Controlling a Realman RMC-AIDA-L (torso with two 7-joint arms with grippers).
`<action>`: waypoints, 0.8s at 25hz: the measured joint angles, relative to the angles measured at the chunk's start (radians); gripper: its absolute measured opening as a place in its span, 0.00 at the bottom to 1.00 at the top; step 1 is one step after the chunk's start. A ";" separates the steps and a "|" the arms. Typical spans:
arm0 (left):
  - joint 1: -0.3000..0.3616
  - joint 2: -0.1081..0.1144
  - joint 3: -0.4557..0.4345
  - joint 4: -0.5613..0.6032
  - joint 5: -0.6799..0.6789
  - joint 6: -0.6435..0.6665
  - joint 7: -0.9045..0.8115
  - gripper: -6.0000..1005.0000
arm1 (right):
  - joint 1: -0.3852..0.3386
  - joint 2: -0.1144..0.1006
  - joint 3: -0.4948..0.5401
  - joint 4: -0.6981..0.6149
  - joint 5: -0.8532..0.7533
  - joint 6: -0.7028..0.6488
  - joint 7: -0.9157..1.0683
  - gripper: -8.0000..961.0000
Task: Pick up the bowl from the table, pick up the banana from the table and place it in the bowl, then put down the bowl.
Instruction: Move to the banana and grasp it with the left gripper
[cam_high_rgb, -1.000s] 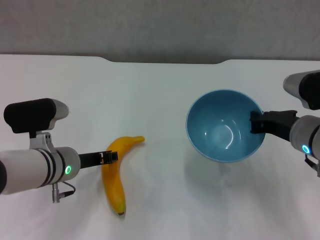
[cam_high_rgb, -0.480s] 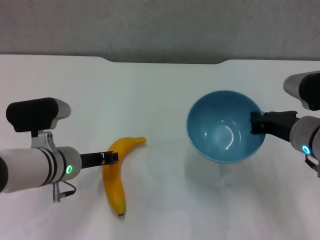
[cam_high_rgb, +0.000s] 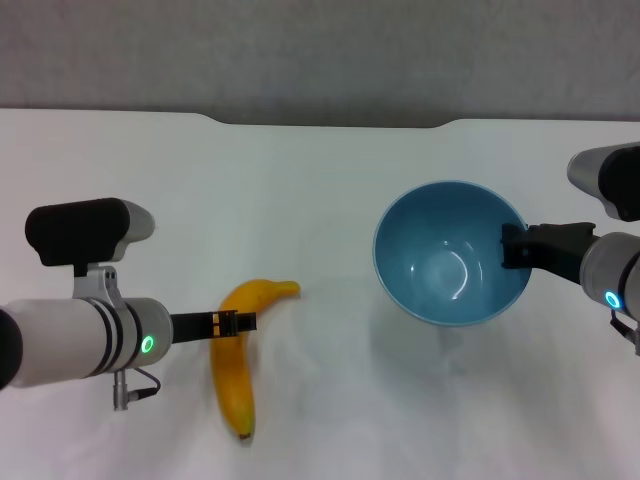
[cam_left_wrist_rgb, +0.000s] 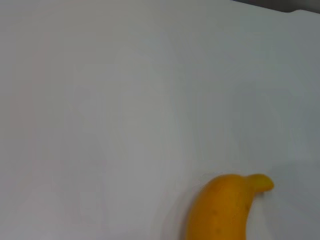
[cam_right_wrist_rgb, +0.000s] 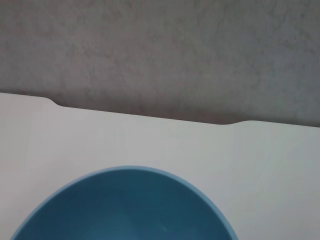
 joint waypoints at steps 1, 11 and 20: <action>0.000 0.000 0.000 0.000 0.000 0.000 0.000 0.54 | 0.000 0.000 0.000 0.000 0.000 0.000 0.000 0.08; -0.004 -0.002 0.022 0.013 0.049 0.012 0.003 0.73 | 0.004 0.000 0.000 -0.001 0.000 0.000 0.002 0.08; -0.006 -0.002 0.022 0.025 0.052 0.014 0.007 0.68 | 0.003 0.000 0.000 -0.001 0.000 0.000 0.002 0.08</action>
